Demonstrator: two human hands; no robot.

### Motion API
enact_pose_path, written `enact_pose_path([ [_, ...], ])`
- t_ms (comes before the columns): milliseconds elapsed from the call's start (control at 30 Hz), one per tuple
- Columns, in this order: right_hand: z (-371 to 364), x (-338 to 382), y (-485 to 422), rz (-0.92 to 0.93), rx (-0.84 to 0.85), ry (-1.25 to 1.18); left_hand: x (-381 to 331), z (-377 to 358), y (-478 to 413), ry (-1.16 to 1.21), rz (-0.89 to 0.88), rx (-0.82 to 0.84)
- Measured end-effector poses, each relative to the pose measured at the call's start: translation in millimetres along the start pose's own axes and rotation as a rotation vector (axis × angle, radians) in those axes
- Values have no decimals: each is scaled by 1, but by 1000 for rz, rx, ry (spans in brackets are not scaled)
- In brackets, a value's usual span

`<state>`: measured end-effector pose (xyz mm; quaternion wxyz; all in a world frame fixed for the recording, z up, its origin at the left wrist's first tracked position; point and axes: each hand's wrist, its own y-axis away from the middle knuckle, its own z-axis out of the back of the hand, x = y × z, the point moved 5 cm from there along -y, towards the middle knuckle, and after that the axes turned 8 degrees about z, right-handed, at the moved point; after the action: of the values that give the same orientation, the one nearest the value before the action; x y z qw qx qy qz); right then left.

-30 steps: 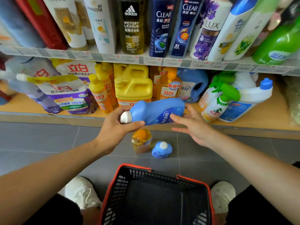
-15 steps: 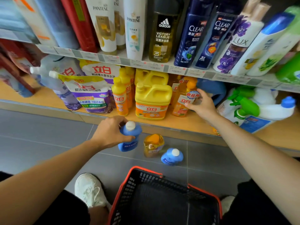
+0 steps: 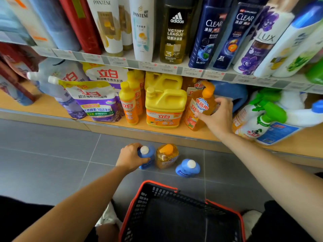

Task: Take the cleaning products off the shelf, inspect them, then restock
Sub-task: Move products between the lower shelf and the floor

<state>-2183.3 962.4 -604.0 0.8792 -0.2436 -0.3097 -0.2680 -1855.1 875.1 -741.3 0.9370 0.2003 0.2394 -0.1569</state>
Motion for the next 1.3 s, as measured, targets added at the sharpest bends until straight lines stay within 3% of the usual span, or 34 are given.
enact_pose_path([
  [100, -9, -6, -10, -92, 91, -97, 9, -14, 0, 7, 26, 38],
  [267, -23, -23, -16, -148, 95, -87, 25, -23, 2, 4, 61, 108],
  [367, -27, -31, -18, -177, 98, -70, 18, -13, 5, -36, 45, 184],
  [500, -23, -32, -14, -181, 72, -126, -11, 21, 9, -96, -29, 149],
  [767, 3, -7, 25, 5, 238, -171, -127, 97, 41, 14, -398, 145],
  [967, 41, 34, 61, 136, 330, -331, -200, 145, 83, 196, -618, -73],
  [1133, 65, 64, 99, 346, 448, -119, -227, 138, 94, 163, -618, 43],
  [1300, 86, 68, 119, 390, 444, 81, -231, 124, 105, 121, -680, 2],
])
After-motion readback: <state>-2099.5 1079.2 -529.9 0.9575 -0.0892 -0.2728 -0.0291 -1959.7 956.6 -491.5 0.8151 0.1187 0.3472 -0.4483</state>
